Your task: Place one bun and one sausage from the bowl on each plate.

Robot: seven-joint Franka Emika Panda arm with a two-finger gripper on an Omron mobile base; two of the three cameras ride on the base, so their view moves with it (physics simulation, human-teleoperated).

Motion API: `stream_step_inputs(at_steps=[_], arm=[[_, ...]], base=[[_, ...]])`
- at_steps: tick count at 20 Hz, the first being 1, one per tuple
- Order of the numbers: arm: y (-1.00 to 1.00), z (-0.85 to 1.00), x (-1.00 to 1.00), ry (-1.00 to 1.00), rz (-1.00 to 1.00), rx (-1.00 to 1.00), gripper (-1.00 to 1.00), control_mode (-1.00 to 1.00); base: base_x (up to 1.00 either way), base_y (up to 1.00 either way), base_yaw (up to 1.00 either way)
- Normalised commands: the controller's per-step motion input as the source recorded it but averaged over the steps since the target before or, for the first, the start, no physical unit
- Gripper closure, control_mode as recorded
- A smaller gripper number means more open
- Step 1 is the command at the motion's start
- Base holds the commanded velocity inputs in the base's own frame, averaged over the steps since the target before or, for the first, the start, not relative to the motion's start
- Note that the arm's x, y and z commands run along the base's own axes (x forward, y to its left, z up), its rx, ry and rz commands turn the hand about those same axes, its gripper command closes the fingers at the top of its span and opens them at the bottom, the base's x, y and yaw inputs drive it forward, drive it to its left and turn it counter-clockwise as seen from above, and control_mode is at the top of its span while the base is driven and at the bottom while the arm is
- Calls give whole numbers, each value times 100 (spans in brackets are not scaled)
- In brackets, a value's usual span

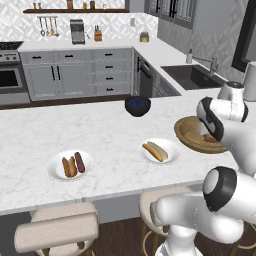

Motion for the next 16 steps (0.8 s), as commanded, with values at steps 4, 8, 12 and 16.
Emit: stream_step_inputs(at_steps=[4, 8, 12, 16], arm=[[-50, -42, 10, 10, 9, -7, -100, -100], [-54, -26, 26, 10, 12, -3, -100, -100], [-50, -27, 44, 11, 9, 0, -100, -100], [-50, -13, 57, 8, 8, 0, -100, -100]], base=[[0, 0, 0], [0, 0, 0], [0, 0, 0], [0, 0, 0]])
